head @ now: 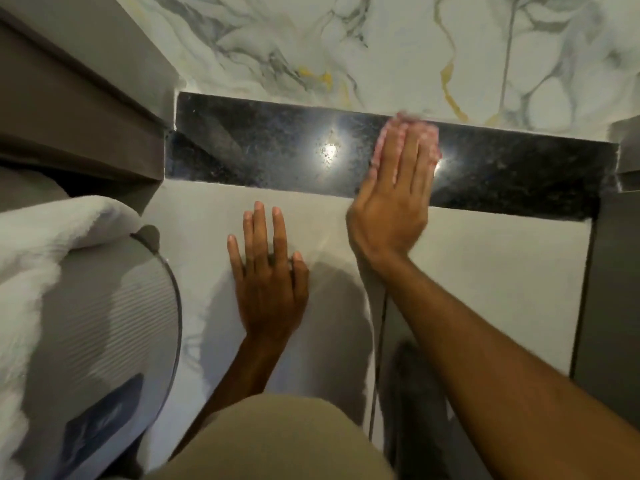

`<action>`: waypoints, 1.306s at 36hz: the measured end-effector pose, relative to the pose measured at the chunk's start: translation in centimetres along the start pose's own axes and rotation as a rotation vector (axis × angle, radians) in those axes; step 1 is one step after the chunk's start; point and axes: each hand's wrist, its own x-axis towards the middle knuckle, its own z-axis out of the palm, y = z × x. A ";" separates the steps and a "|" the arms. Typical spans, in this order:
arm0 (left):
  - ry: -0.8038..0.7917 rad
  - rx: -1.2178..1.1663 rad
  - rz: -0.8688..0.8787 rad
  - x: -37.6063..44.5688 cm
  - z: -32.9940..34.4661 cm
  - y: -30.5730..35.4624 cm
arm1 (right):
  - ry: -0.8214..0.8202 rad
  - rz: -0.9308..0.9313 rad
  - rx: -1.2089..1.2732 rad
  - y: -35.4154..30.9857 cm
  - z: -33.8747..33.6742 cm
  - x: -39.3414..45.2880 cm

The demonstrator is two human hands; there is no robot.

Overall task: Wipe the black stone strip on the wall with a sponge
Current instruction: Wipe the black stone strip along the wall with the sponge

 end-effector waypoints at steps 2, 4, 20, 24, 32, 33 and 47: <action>0.005 0.011 0.009 -0.1 0.2 -0.2 | -0.051 -0.034 0.006 -3.1 1.1 2.0; 0.012 0.018 0.017 -0.1 0.2 -0.5 | -0.129 -0.240 0.059 -5.6 1.7 2.3; -0.001 0.064 -0.134 -1.1 -0.7 -4.7 | -0.106 -0.018 0.033 -7.5 0.8 0.4; 0.024 0.073 -0.175 -1.1 -0.4 -5.0 | -0.271 -0.596 0.138 -12.3 1.8 -0.4; 0.013 0.050 -0.187 -1.0 -0.9 -4.8 | -0.240 -0.736 0.140 -3.0 -0.2 -2.9; 0.012 0.050 -0.186 -1.1 -0.7 -4.9 | -0.234 -0.631 0.134 -3.4 -0.3 -2.4; -0.154 0.082 -0.204 -0.4 -2.3 -4.5 | -0.608 -0.660 0.164 -11.2 -2.1 -3.2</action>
